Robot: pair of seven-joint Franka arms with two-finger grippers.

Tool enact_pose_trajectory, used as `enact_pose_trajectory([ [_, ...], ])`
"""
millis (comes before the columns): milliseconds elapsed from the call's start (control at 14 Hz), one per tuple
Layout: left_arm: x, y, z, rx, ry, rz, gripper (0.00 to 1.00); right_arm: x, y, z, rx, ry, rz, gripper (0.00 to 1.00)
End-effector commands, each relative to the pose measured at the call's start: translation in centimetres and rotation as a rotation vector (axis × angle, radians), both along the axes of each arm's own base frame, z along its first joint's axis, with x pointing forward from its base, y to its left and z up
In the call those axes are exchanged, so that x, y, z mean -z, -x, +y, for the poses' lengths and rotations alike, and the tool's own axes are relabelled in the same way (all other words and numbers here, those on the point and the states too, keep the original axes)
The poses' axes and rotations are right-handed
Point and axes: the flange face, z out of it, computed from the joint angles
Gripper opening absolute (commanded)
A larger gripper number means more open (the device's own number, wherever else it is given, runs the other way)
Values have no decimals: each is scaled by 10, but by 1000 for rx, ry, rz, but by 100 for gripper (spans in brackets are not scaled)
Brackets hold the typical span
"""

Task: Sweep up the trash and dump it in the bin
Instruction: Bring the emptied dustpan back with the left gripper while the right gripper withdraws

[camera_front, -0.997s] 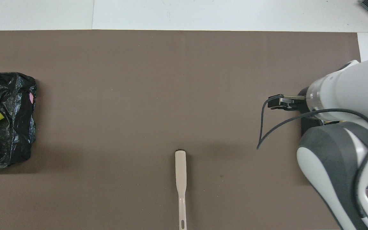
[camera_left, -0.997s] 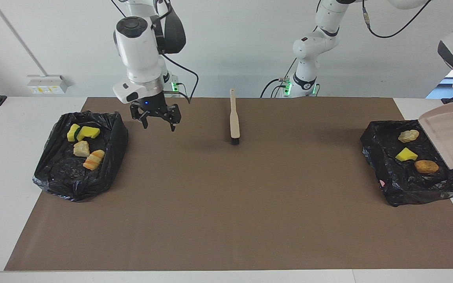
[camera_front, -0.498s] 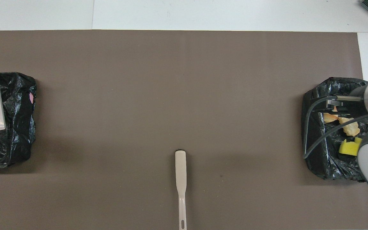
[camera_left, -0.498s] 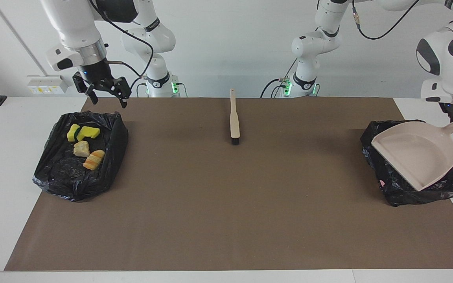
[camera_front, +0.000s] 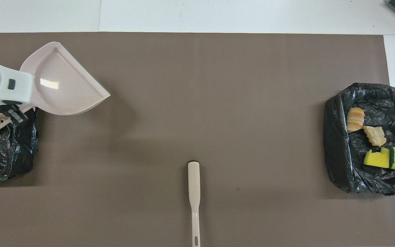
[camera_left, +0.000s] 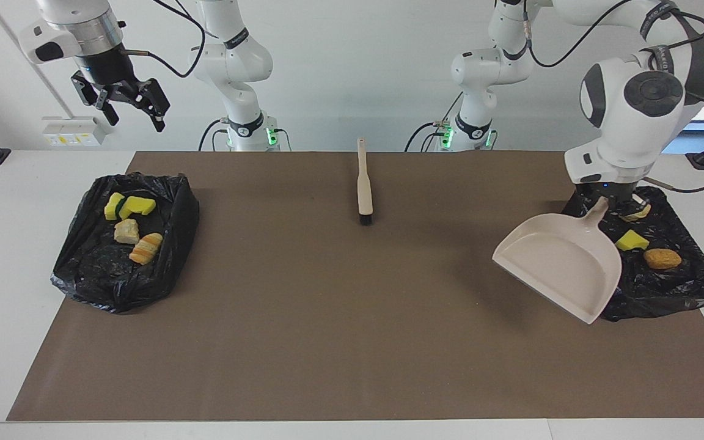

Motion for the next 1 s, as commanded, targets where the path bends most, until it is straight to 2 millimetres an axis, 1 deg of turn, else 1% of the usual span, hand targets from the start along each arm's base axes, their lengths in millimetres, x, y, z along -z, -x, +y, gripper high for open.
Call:
enact_pose_trajectory([
  [0, 16, 3, -59, -199, 68, -9, 0, 1, 7, -6, -19, -8, 19, 100],
  [71, 34, 1, -97, -246, 82, 6, 0, 0, 7, -7, -22, -9, 21, 100],
  [142, 45, 0, -131, -301, 90, 7, 0, -1, 8, -9, -38, -8, 20, 100],
  [285, 46, -20, -158, -475, 159, -6, 0, -1, 7, -9, -55, -1, 12, 100],
  [356, 48, -24, -190, -503, 187, -10, 0, -1, 7, -7, -59, -1, 12, 100],
  [427, 52, -28, -211, -533, 192, -22, 0, 0, 7, -7, -59, -1, 14, 100],
  [498, 61, -29, -225, -570, 200, -25, 0, 0, 7, -7, -61, 1, 14, 100],
  [570, 59, -30, -245, -602, 222, -57, 0, 0, 8, -8, -67, -1, 14, 100],
  [641, 62, -35, -257, -629, 229, -62, 0, 0, 8, -9, -78, -1, 16, 100],
  [712, 65, -36, -269, -628, 243, -57, 0, 0, 8, -9, -94, -1, 17, 100],
  [783, 73, -31, -286, -611, 249, -52, 0, -1, 8, -9, -113, -1, 17, 100],
  [854, 72, -31, -296, -614, 270, -67, 0, -1, 8, -9, -127, -3, 17, 100],
  [926, 82, -32, -307, -627, 284, -63, 0, -1, 8, -8, -130, -1, 19, 100],
])
